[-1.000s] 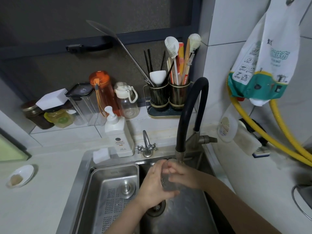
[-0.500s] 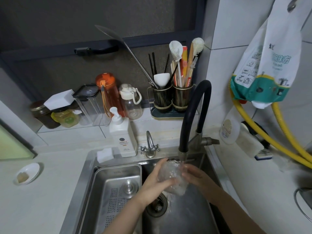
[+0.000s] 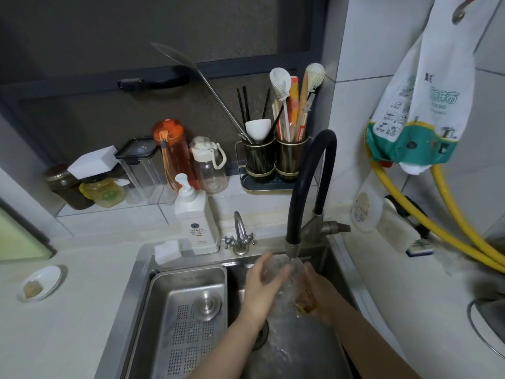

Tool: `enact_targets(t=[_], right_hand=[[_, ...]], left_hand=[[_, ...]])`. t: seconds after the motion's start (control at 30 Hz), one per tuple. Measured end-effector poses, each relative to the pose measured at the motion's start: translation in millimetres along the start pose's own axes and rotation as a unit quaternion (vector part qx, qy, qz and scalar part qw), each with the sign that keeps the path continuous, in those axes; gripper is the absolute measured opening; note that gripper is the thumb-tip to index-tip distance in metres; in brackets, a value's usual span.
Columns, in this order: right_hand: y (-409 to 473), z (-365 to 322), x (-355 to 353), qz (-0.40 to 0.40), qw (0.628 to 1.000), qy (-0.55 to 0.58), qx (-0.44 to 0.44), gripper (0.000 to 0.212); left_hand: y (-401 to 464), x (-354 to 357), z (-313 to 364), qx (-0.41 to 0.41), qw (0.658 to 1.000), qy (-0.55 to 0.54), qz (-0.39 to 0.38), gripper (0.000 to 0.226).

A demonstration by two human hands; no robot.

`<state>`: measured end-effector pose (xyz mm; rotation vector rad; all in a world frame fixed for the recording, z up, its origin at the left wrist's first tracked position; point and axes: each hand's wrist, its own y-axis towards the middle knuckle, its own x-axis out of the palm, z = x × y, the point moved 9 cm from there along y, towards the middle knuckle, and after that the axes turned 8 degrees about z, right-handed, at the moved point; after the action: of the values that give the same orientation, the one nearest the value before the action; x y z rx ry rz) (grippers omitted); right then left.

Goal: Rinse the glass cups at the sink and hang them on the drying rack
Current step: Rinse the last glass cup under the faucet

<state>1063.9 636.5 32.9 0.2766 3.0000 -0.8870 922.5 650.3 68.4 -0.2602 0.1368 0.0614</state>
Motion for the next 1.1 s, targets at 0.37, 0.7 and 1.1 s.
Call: enact_targets(t=[0.37, 0.7, 1.1], right_hand=[[-26.8, -26.6, 13.6, -0.058, 0.995, 0.036, -0.078, 0.031], [-29.5, -47.5, 22.4, -0.024, 0.992, -0.092, -0.084, 0.024], [-49.9, -96.4, 9.6, 0.0, 0.854, -0.398, -0.336, 0.016]], left_hand=[[14.2, 4.0, -6.6, -0.131, 0.991, -0.012, -0.011, 0.052], [-29.5, -3.4, 43.7, 0.246, 0.946, 0.21, -0.014, 0.022], [-19.6, -22.6, 15.9, 0.035, 0.995, 0.071, 0.067, 0.021]])
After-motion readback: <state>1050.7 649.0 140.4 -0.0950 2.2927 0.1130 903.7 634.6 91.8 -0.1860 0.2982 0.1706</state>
